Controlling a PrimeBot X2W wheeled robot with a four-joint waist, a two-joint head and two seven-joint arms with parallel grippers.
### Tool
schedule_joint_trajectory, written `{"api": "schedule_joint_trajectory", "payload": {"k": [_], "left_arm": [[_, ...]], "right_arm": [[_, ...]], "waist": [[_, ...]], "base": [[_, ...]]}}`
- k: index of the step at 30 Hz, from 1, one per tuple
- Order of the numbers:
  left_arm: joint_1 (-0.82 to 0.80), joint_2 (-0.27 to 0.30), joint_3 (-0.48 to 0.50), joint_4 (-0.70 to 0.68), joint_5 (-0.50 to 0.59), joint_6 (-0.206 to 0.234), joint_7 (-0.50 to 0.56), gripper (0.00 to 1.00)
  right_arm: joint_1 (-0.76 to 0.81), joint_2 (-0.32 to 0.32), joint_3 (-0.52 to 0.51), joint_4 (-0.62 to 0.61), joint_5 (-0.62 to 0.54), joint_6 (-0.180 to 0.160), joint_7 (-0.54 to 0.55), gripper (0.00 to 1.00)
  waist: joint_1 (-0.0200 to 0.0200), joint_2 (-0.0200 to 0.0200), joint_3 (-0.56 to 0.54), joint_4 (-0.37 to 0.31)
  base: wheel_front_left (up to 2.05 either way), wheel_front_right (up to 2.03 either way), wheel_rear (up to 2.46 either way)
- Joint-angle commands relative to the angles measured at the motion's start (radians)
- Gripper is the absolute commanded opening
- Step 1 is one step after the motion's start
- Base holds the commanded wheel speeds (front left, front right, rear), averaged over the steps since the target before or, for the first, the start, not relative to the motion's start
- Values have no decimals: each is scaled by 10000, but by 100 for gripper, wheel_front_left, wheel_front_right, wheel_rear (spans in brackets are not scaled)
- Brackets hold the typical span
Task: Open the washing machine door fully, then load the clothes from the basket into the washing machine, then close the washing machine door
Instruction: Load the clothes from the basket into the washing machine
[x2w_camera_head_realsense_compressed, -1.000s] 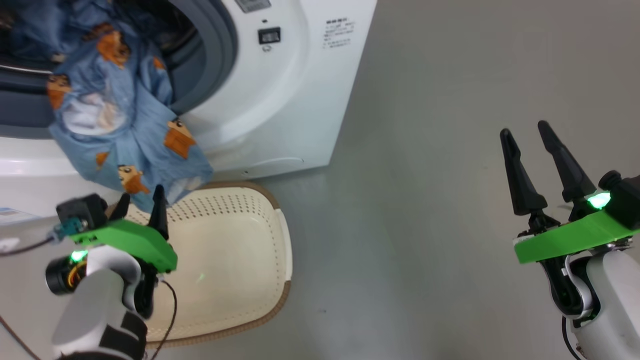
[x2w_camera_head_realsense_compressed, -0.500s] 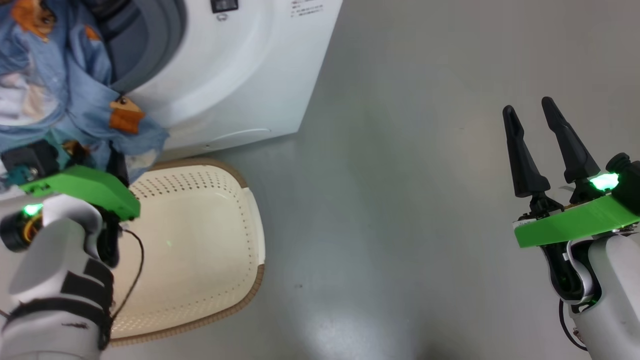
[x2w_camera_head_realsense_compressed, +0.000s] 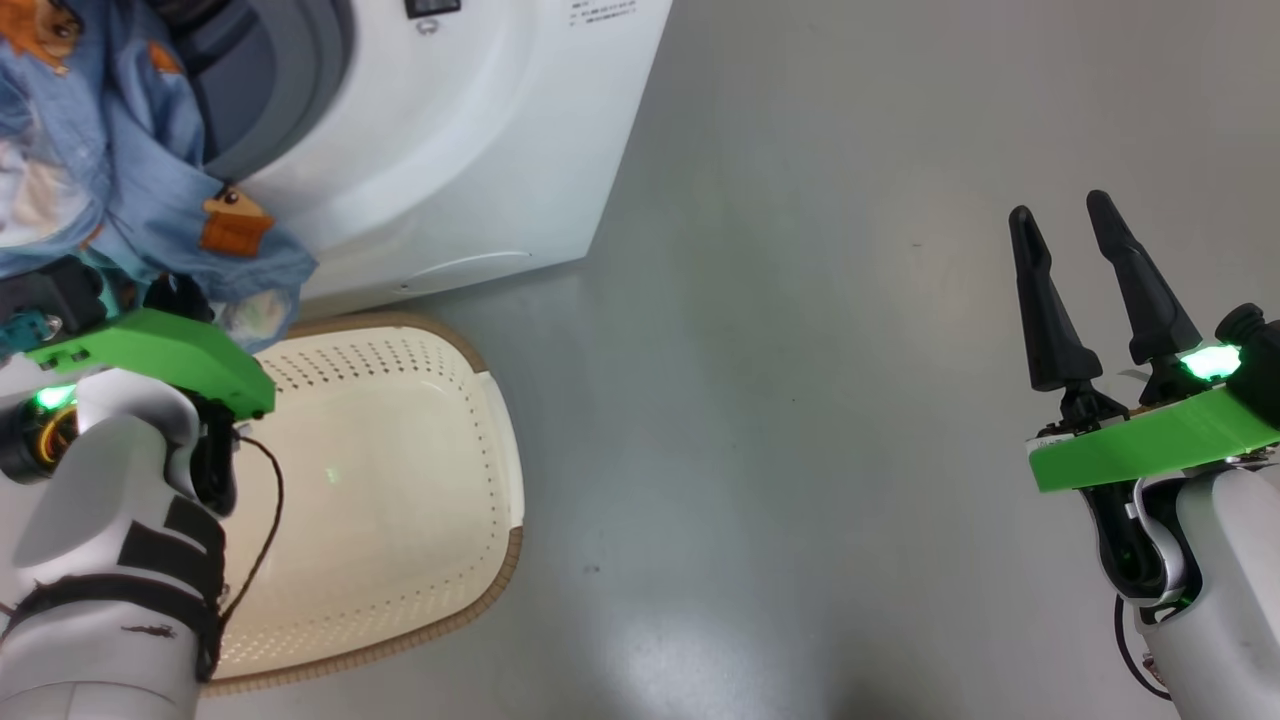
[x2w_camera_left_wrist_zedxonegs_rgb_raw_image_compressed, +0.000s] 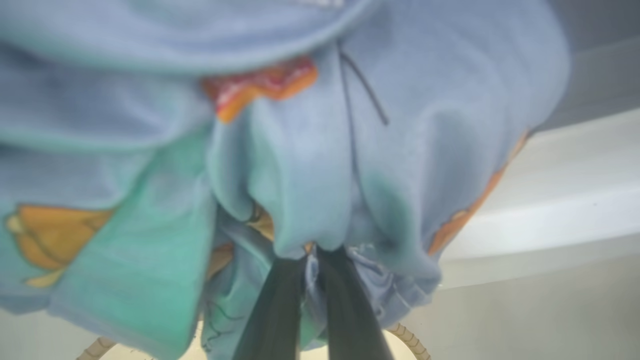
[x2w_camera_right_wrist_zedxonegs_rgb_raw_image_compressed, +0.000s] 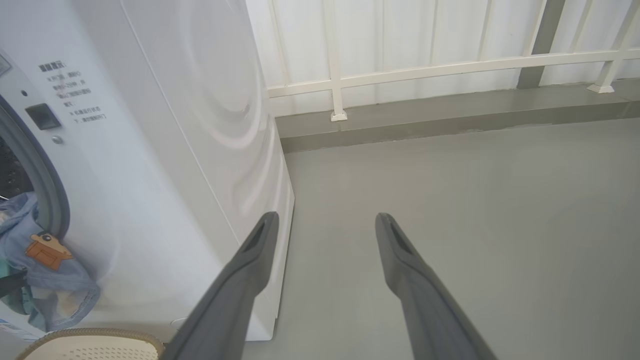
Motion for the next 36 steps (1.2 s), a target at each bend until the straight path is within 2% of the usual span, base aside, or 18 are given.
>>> {"api": "schedule_joint_trajectory", "payload": {"k": [1,6,14,21,27,36], "left_arm": [[93,323,123,-117,-28,-22,-154,0],[365,230,-20,-362,18,-97,-209,0],[1261,468,170,-2356,321,-138,-223,0],[1542,418,316,-3916,668,-126,-224,0],[593,618,241,-4021,732,-96,23,0],[-1620,794,106,-3211,811,45,611,0]], "right_arm": [[-15,-102,105,-174,-179,44,-51,100],[23,-106,188,-131,-185,44,-51,100],[208,-149,221,-32,-175,44,-51,100],[323,-160,273,-30,-140,44,-51,100],[298,-222,329,-139,-94,44,-51,100],[133,-430,237,-345,-51,44,-51,100]], "waist": [[0,0,-108,92],[0,0,-369,245],[0,0,-841,480],[0,0,-1039,621],[0,0,-750,550],[0,0,232,271]], "base": [[0,0,0],[0,0,0],[0,0,0],[0,0,0],[0,0,0],[0,0,0]]}}
